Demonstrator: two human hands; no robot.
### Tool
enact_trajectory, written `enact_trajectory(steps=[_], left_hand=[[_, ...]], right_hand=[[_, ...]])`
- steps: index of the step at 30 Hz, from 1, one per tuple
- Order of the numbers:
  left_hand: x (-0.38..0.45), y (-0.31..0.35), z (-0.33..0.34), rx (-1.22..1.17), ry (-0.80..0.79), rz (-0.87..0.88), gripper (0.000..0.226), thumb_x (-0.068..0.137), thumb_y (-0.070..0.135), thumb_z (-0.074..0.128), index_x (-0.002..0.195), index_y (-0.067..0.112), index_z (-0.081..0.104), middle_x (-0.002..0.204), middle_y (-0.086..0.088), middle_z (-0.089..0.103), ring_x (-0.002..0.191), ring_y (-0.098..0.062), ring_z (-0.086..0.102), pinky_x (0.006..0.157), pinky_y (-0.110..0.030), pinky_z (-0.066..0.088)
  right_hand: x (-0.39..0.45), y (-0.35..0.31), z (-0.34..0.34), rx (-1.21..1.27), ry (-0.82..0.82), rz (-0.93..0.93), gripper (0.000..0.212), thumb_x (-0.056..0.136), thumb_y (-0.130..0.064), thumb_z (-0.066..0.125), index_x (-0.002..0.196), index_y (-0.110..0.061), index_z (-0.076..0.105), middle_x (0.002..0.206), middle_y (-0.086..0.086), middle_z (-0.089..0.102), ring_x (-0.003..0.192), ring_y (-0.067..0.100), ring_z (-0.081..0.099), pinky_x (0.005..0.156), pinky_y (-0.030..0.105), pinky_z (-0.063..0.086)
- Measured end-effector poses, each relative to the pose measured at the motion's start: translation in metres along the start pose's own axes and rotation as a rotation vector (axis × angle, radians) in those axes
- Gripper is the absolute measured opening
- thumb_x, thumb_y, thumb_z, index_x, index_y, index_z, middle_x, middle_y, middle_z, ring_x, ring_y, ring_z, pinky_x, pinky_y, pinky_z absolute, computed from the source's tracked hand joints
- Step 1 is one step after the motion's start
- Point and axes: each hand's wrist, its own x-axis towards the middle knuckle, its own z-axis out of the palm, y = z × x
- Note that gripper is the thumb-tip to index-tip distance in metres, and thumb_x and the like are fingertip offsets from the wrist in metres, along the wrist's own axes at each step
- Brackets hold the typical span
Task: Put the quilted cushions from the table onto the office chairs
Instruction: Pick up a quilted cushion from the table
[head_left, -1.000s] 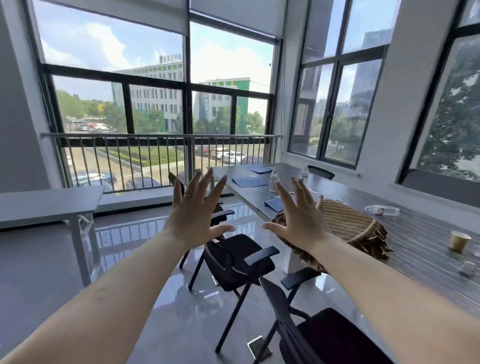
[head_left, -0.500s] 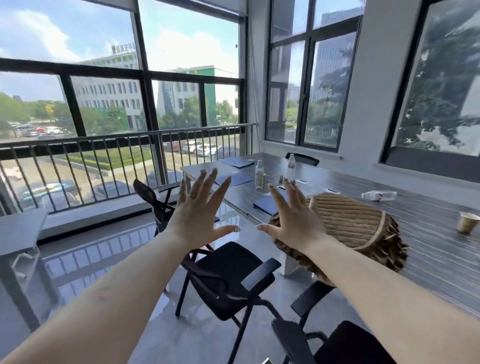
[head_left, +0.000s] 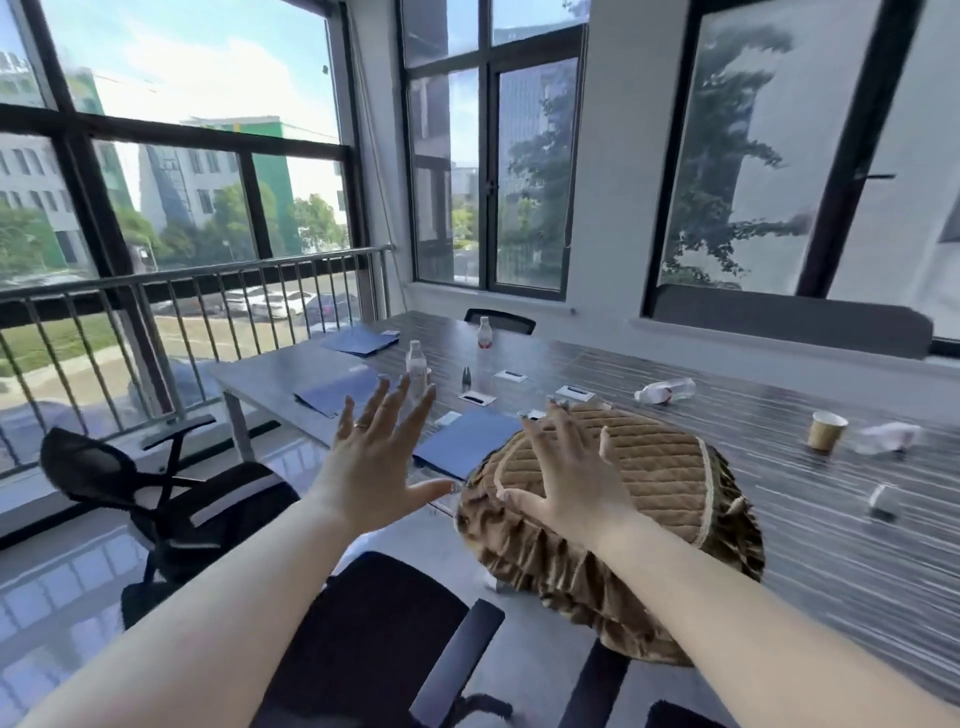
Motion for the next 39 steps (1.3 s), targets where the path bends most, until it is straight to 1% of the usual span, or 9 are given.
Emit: enact_trajectory(steps=[7, 9, 13, 16, 19, 26, 31, 34, 39], left_hand=[[0.093, -0.014, 0.072, -0.180, -0.044, 0.167, 0.120, 0.041, 0.096, -0.017, 0.139, 0.028, -0.027, 0.162, -0.005, -0.011, 0.149, -0.025, -0.010, 0.117, -0.047, -0.006], [0.118, -0.016, 0.085, -0.191, -0.079, 0.222, 0.124, 0.041, 0.098, -0.009, 0.142, 0.028, -0.025, 0.162, -0.005, -0.010, 0.149, -0.025, -0.009, 0.118, -0.048, -0.003], [0.149, -0.017, 0.114, -0.262, -0.103, 0.318, 0.116, 0.054, 0.088, 0.010, 0.152, 0.028, -0.009, 0.162, -0.005, -0.007, 0.149, -0.025, -0.008, 0.119, -0.049, 0.002], [0.170, -0.008, 0.145, -0.330, -0.159, 0.351, 0.116, 0.059, 0.092, 0.022, 0.151, 0.030, -0.010, 0.162, -0.005, -0.005, 0.150, -0.025, -0.007, 0.118, -0.049, 0.000], [0.187, 0.002, 0.172, -0.385, -0.189, 0.361, 0.109, 0.067, 0.086, 0.033, 0.151, 0.031, -0.010, 0.163, -0.005, -0.002, 0.150, -0.025, -0.004, 0.119, -0.050, 0.001], [0.232, 0.029, 0.240, -0.401, -0.321, 0.301, 0.108, 0.071, 0.081, 0.041, 0.153, 0.027, -0.005, 0.163, -0.006, -0.001, 0.150, -0.026, -0.003, 0.120, -0.049, 0.004], [0.277, 0.041, 0.285, -0.364, -0.393, 0.277, 0.117, 0.061, 0.090, 0.035, 0.152, 0.029, -0.004, 0.162, -0.006, 0.002, 0.150, -0.027, 0.000, 0.120, -0.049, 0.005], [0.298, 0.049, 0.318, -0.358, -0.432, 0.228, 0.110, 0.070, 0.080, 0.049, 0.153, 0.028, -0.002, 0.162, -0.008, 0.004, 0.149, -0.028, 0.001, 0.120, -0.050, 0.008], [0.312, 0.059, 0.374, -0.335, -0.596, 0.128, 0.111, 0.072, 0.070, 0.061, 0.153, 0.031, -0.003, 0.162, -0.004, -0.001, 0.148, -0.032, 0.007, 0.114, -0.055, 0.026]], right_hand=[[0.037, 0.028, 0.032, -0.115, -0.071, 0.291, 0.090, 0.083, -0.071, 0.040, 0.151, -0.029, -0.002, 0.159, 0.006, -0.020, 0.149, 0.026, -0.006, 0.114, 0.058, -0.002], [0.045, 0.033, 0.039, -0.124, -0.073, 0.395, 0.090, 0.083, -0.071, 0.040, 0.151, -0.029, -0.001, 0.159, 0.006, -0.019, 0.148, 0.026, -0.007, 0.114, 0.058, -0.002], [0.047, 0.043, 0.052, -0.154, -0.093, 0.552, 0.088, 0.084, -0.071, 0.038, 0.151, -0.030, -0.001, 0.160, 0.007, -0.017, 0.148, 0.026, -0.007, 0.115, 0.059, -0.001], [0.050, 0.053, 0.060, -0.198, -0.116, 0.641, 0.088, 0.083, -0.072, 0.038, 0.151, -0.029, 0.002, 0.160, 0.008, -0.013, 0.148, 0.027, -0.003, 0.116, 0.059, 0.002], [0.054, 0.069, 0.068, -0.206, -0.118, 0.708, 0.086, 0.083, -0.072, 0.037, 0.151, -0.029, 0.007, 0.161, 0.009, -0.008, 0.148, 0.029, 0.001, 0.115, 0.060, 0.007], [0.071, 0.140, 0.114, -0.166, -0.189, 0.814, 0.082, 0.083, -0.071, 0.038, 0.150, -0.030, 0.014, 0.161, 0.007, -0.003, 0.148, 0.026, 0.000, 0.115, 0.059, 0.007], [0.087, 0.202, 0.156, -0.116, -0.264, 0.911, 0.083, 0.082, -0.073, 0.039, 0.150, -0.032, 0.015, 0.161, 0.006, 0.003, 0.148, 0.024, 0.005, 0.114, 0.060, 0.010], [0.096, 0.230, 0.179, -0.118, -0.307, 0.935, 0.084, 0.081, -0.073, 0.040, 0.149, -0.031, 0.015, 0.161, 0.006, 0.005, 0.148, 0.024, 0.007, 0.114, 0.060, 0.013], [0.102, 0.268, 0.213, -0.058, -0.441, 1.035, 0.093, 0.076, -0.077, 0.043, 0.150, -0.032, 0.009, 0.161, 0.008, 0.000, 0.148, 0.028, 0.002, 0.112, 0.065, 0.008]])
